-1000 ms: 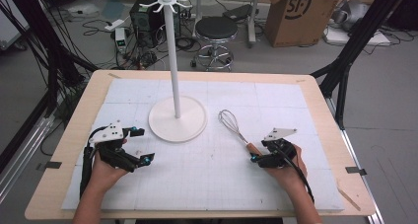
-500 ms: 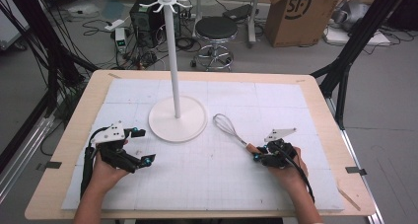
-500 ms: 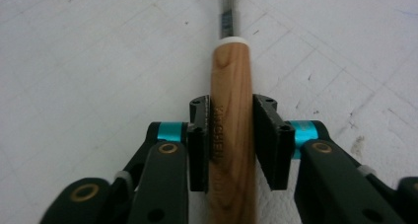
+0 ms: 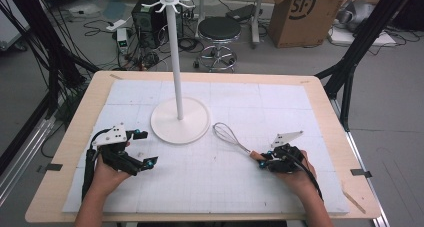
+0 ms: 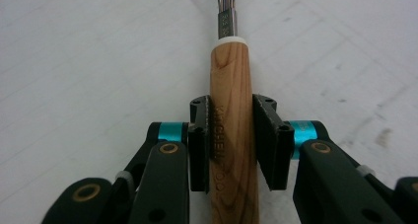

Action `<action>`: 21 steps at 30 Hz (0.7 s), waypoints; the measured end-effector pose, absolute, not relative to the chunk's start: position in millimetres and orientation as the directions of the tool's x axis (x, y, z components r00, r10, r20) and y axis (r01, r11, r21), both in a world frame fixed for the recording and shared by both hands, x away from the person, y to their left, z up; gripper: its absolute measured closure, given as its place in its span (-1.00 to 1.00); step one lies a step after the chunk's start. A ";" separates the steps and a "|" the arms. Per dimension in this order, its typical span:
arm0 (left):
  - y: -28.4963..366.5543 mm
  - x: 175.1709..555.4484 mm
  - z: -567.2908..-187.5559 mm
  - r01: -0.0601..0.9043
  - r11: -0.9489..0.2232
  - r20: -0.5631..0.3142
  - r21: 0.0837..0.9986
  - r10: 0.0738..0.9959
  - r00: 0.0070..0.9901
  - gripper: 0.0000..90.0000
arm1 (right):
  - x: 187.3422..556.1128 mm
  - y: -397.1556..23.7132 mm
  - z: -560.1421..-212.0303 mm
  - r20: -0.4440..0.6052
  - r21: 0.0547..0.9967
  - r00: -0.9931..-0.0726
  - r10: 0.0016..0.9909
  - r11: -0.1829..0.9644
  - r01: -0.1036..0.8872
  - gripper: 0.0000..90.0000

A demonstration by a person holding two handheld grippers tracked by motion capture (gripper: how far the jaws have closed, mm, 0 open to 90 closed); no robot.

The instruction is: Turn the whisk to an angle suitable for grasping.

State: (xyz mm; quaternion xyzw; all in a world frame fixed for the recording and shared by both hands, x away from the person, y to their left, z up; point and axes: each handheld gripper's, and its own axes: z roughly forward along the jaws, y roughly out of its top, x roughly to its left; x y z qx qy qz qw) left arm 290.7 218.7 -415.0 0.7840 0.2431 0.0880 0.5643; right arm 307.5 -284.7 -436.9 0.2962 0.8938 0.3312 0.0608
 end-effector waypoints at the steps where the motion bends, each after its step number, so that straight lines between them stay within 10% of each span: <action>1: 218.7 290.7 -415.0 0.282 -0.245 -0.136 0.928 0.480 0.866 -0.96 | 305.6 -282.6 -436.5 0.087 0.624 -0.829 0.553 0.619 0.478 0.56; 21: 217.2 290.0 -413.8 0.279 -0.246 -0.135 0.928 0.478 0.868 -0.96 | 287.2 -219.3 -434.1 0.073 0.604 -0.938 0.340 0.733 0.313 0.56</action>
